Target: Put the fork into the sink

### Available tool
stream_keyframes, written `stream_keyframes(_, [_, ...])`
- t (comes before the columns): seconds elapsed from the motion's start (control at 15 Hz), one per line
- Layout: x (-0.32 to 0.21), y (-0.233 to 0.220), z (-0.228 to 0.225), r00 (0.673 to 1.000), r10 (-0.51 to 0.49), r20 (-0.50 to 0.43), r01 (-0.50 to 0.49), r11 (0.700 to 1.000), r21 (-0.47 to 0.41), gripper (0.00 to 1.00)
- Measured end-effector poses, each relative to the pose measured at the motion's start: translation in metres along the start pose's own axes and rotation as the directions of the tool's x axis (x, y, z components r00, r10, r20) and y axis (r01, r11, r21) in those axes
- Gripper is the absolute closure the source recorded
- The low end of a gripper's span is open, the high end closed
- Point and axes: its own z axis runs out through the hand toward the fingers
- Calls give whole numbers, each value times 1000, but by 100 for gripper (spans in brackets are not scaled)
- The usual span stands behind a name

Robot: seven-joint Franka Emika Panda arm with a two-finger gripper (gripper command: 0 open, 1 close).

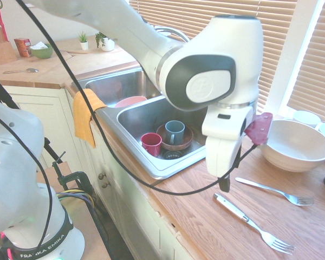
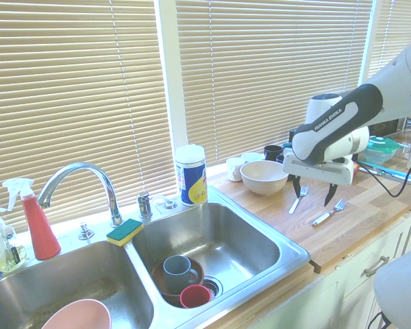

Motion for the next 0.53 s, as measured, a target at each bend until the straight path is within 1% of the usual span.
stream_keyframes(0.33, [8, 3, 31, 998, 53, 21, -53, 998, -14, 0])
stream_keyframes(0.4, [13, 2, 38, 998, 66, 22, -66, 998, -14, 100])
stream_keyframes(0.53, [21, 0, 51, 996, 83, 22, -83, 996, -15, 100])
